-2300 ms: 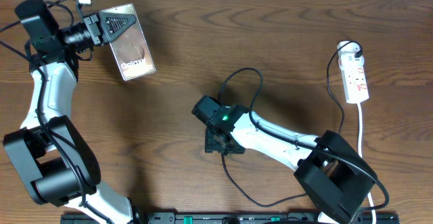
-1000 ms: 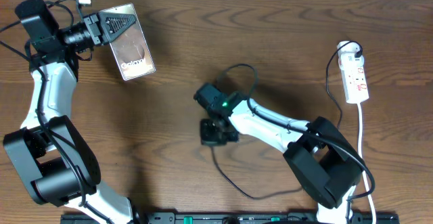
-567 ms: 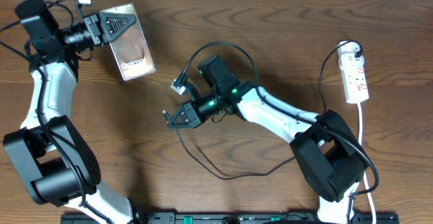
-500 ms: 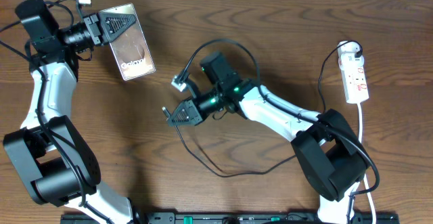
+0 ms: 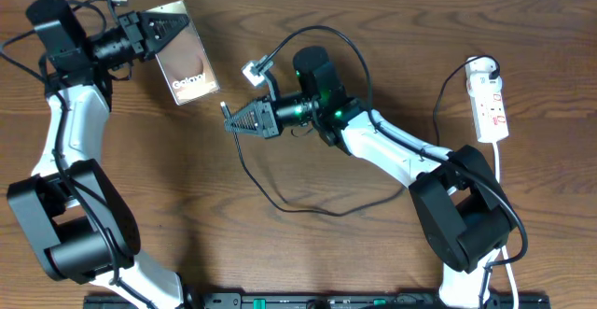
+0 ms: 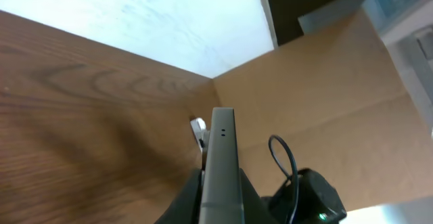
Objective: Plug charger to phone and switch on socket
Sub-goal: 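Carry the plug with the right gripper toward the phone's bottom edge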
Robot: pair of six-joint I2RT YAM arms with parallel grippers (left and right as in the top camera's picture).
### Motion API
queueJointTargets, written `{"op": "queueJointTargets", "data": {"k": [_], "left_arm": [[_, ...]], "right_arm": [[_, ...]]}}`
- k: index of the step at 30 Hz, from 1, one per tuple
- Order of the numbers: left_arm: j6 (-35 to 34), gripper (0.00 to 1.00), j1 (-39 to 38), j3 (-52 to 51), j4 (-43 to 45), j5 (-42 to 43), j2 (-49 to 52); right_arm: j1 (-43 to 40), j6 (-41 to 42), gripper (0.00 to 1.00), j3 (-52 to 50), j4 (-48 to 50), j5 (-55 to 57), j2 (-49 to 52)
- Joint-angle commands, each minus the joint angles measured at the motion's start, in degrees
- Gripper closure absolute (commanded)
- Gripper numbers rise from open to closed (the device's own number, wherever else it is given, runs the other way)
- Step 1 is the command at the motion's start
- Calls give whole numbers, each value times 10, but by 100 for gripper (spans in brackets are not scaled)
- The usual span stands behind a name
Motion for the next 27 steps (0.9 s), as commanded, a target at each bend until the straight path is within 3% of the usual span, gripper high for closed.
{"op": "queueJointTargets", "data": {"k": [1, 8, 27], "left_arm": [[-64, 93, -11, 0, 28, -27, -12], [-138, 93, -13, 0, 110, -37, -12], [-140, 93, -13, 0, 110, -34, -12]], "right_arm": [[-3, 73, 99, 7, 23, 2, -1], [-3, 84, 99, 7, 35, -9, -1], [-3, 78, 99, 7, 118, -64, 23]]}}
